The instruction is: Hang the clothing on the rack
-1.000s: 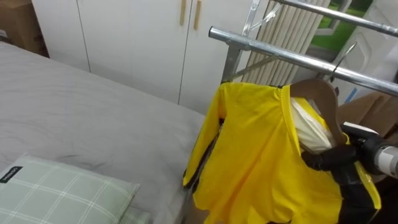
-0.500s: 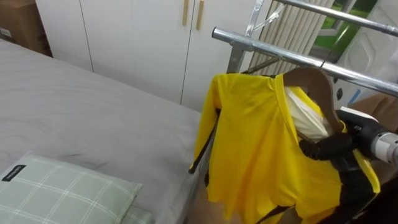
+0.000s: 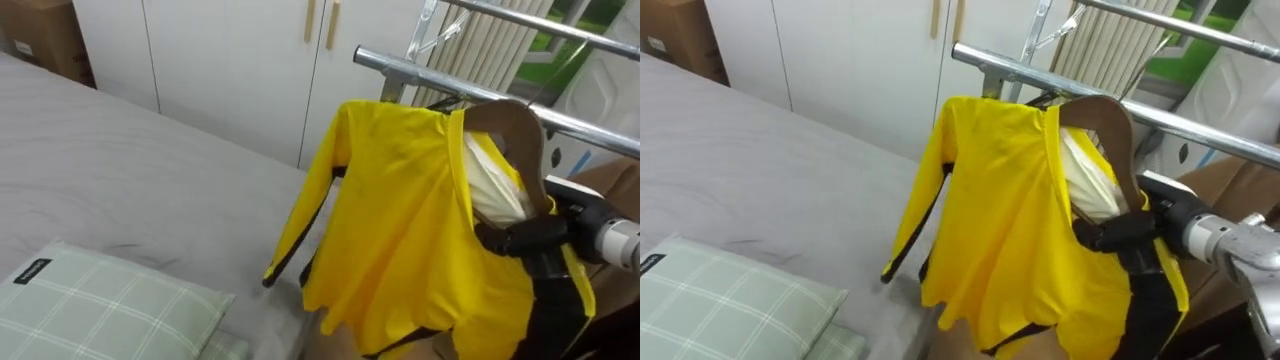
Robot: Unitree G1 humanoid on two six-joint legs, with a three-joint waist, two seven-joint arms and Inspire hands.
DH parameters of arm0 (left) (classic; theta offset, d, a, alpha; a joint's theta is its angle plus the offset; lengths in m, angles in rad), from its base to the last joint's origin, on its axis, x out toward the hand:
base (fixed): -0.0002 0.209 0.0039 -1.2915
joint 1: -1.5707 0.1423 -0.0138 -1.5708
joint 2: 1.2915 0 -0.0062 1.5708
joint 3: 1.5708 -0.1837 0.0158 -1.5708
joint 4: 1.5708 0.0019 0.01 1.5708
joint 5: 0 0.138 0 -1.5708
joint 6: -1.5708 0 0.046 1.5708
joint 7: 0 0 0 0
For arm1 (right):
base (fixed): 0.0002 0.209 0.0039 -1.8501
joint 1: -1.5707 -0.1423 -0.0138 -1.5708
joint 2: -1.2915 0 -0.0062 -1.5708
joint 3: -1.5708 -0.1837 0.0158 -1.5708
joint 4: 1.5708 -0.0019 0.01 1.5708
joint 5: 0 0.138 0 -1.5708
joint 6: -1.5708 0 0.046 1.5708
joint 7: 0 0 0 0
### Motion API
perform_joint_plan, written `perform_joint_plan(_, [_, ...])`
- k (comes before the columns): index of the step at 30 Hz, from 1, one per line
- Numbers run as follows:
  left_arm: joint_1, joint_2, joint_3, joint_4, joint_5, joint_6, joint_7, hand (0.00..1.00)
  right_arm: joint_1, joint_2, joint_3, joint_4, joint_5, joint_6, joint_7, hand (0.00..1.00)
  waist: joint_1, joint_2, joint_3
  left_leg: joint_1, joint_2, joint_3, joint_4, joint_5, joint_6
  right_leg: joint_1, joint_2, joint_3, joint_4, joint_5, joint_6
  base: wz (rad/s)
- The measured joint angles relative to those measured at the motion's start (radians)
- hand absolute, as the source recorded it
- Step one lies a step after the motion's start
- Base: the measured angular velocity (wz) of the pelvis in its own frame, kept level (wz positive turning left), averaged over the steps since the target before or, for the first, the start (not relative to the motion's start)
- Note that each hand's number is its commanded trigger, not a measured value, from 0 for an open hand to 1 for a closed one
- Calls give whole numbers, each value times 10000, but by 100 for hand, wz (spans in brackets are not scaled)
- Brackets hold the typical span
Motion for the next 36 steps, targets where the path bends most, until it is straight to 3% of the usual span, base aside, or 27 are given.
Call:
perform_joint_plan(7, [-90, 5, -256, -124, -92, 39, 0, 0, 11, 146, 278, 1143, 834, 14, 416, 100, -29, 172, 114, 148, -12, -205, 9, -5, 1, 344, -51, -214, -148, 29, 18, 9])
perform_joint_plan(10, [-92, 1, -443, -124, -77, 95, 4, 0, 11, 146, 278, 1456, 839, 14, 598, 100, -46, 294, 73, 139, -8, -255, -10, -2, -2, 344, -48, -257, -147, 25, 11, 3])
perform_joint_plan(14, [-114, -1, -554, -129, -81, 156, -1, 0, 51, 207, 304, 1745, 1002, 14, 945, 100, -46, 404, 76, 111, -11, -275, -26, -1, -2, 297, -45, -242, -146, 12, 6, 0])
perform_joint_plan(19, [-223, -2, -554, -128, -75, 243, -1, 0, 122, 573, 311, 1983, 1297, 15, 1333, 100, -44, 421, 66, 64, -13, -292, -14, 0, -3, 254, -48, -251, -137, 12, 5, 0])
perform_joint_plan(33, [-251, 24, -566, -615, -85, 483, 15, 0, 207, 620, 711, 1987, 2075, -6, 1771, 100, -52, 355, 28, -13, -28, -377, 64, 15, -16, 269, -78, -345, -253, 24, 5, 2])
perform_joint_plan(36, [-245, 90, -582, -817, -305, 526, 86, 0, 326, 810, 710, 2108, 2446, -236, 1670, 100, -56, 241, 25, -35, -26, -443, 102, 24, -27, 300, -85, -401, -280, 37, 0, 6])
